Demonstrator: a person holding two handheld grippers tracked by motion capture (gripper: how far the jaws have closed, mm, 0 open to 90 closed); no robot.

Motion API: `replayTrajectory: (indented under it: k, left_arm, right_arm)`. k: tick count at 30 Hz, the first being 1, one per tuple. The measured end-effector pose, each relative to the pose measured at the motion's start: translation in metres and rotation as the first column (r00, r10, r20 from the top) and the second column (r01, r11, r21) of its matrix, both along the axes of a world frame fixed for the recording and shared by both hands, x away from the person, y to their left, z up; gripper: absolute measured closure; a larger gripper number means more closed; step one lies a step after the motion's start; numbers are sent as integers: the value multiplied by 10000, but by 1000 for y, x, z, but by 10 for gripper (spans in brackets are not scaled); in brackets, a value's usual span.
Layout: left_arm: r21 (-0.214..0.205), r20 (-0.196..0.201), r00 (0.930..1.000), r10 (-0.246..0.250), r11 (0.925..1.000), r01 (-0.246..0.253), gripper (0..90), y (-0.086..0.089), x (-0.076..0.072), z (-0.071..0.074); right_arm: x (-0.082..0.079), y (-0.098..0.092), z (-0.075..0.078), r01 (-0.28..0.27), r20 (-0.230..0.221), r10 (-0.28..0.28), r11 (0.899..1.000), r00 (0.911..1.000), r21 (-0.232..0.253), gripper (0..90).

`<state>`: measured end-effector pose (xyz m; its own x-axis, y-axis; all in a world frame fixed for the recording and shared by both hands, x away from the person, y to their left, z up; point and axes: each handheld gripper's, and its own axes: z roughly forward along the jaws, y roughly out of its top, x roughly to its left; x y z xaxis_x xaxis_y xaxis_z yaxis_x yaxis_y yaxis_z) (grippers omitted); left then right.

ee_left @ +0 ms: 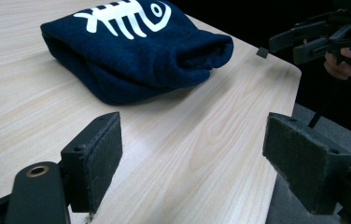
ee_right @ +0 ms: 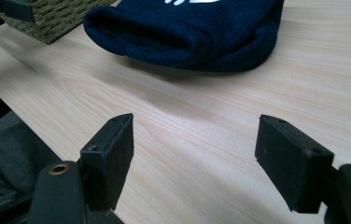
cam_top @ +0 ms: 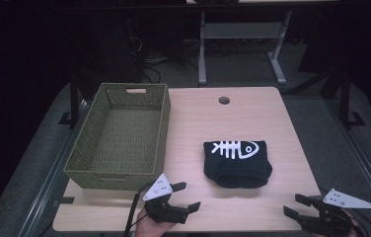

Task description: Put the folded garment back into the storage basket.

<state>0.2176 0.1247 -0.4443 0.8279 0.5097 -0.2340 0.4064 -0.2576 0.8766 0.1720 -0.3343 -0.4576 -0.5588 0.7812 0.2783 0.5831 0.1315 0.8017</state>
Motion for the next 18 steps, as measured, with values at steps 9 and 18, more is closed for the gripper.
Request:
replayTrajectory:
  k: [9,18]
  left_arm:
    - [0,-222,9997,58,10000,-58,196,-7,4,-3]
    - [223,-116,9998,154,9996,-151,197,-15,12,3]
  right_arm:
    - [6,4,1,-249,-126,250,9996,9996,101,260]
    - [22,9,14,-325,-169,325,9995,9993,-1,234]
